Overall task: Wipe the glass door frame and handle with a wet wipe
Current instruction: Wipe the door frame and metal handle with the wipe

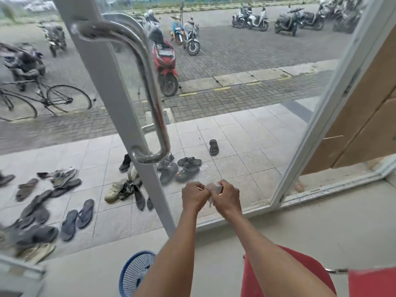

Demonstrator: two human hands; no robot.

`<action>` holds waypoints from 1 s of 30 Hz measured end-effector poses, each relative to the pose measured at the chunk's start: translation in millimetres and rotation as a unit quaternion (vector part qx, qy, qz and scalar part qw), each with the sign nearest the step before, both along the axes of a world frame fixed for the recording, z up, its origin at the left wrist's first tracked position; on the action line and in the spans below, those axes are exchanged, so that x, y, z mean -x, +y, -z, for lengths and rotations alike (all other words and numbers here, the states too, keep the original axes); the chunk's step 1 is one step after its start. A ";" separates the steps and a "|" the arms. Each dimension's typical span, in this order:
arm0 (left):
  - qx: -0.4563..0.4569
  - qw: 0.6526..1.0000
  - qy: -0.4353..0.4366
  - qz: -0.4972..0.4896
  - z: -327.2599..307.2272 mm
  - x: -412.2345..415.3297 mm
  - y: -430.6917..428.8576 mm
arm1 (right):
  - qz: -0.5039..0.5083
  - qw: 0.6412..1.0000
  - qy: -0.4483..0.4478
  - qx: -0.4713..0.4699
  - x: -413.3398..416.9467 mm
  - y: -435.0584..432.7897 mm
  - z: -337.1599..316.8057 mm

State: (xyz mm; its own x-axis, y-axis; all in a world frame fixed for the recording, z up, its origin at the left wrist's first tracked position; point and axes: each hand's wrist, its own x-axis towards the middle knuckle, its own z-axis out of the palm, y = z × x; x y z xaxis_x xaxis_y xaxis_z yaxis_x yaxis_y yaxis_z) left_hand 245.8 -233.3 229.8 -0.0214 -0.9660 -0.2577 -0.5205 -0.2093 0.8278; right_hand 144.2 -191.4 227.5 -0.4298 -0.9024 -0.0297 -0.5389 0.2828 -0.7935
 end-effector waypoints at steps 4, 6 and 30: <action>0.030 0.999 0.001 -0.028 -50.6 -50.4 -14.4 | -0.036 0.999 0.011 0.033 -47.2 -23.4 -45.0; 0.058 0.998 0.004 -0.038 -78.9 -70.6 -22.3 | -0.053 0.997 0.016 0.058 -67.6 -33.2 -72.4; 0.237 0.925 0.237 -0.182 -343.6 -152.8 -36.0 | -0.119 0.940 0.041 0.317 -139.6 -71.9 -344.7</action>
